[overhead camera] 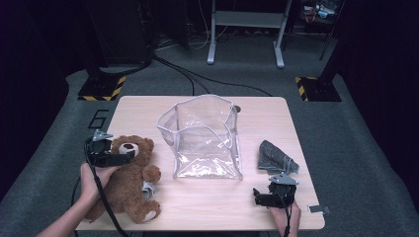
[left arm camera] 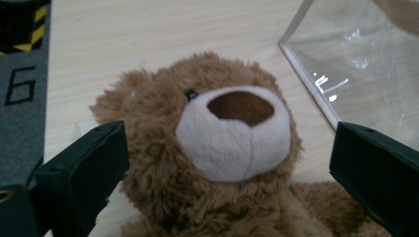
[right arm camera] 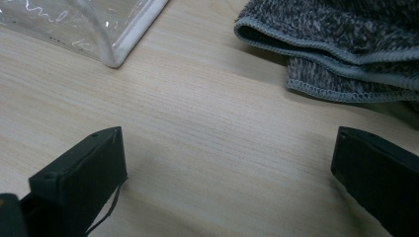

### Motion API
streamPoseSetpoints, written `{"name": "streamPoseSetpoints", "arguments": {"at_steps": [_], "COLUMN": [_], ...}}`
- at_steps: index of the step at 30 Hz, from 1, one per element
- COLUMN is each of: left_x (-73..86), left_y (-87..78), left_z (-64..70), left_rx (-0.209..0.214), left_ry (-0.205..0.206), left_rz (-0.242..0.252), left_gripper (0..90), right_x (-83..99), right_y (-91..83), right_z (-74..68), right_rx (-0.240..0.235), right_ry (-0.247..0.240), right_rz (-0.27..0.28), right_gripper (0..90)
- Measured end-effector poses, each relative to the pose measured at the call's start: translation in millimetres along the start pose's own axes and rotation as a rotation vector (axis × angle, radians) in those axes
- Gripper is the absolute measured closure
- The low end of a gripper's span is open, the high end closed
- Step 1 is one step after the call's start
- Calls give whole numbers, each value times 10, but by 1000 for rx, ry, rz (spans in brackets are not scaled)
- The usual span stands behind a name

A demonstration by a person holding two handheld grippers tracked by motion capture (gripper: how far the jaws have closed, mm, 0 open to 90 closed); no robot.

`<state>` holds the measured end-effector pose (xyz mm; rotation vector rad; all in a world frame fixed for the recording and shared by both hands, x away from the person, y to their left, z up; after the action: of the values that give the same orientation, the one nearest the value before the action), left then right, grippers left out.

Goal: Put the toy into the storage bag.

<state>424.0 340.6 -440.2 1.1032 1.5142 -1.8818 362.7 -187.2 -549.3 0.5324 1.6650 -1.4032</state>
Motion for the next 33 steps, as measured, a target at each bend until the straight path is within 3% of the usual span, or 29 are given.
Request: {"name": "streamPoseSetpoints", "arguments": {"at_steps": [6,10,19,24,30,33], "left_x": [126,171,295,327,381,387], "left_y": [94,139,282,331,398,422], "left_z": [-26,-42,-36,-80,-152,-147], "left_rx": [-5,-4,-25,-33,-24,-13], "left_ry": [14,-10,37,27,-18,-15], "left_rz": [-67,-80,-147,-162,-209,-230], "left_gripper": [0,7,6,13,18,71], "right_x": [2,4,6,7,7,7], "right_y": [8,13,17,16,18,19], "right_z": [-5,-8,-17,-19,-19,-18], "right_rx": [1,1,4,5,5,7], "right_ry": [1,-8,-12,-11,-10,-10], "right_rz": [-6,-13,-15,-15,-14,-13], "right_gripper": [0,0,0,0,0,0]}}
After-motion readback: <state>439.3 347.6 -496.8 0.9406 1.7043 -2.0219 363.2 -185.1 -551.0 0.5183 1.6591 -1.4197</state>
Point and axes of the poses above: each handheld gripper's, and its own axes: y roughly forward along the jaws, x roughly out of its underside, z roughly to its right, the point moved 3 cm from there along y, roughly forward along the jaws, and after that the axes turned 8 degrees about z, right-handed, at the moved point
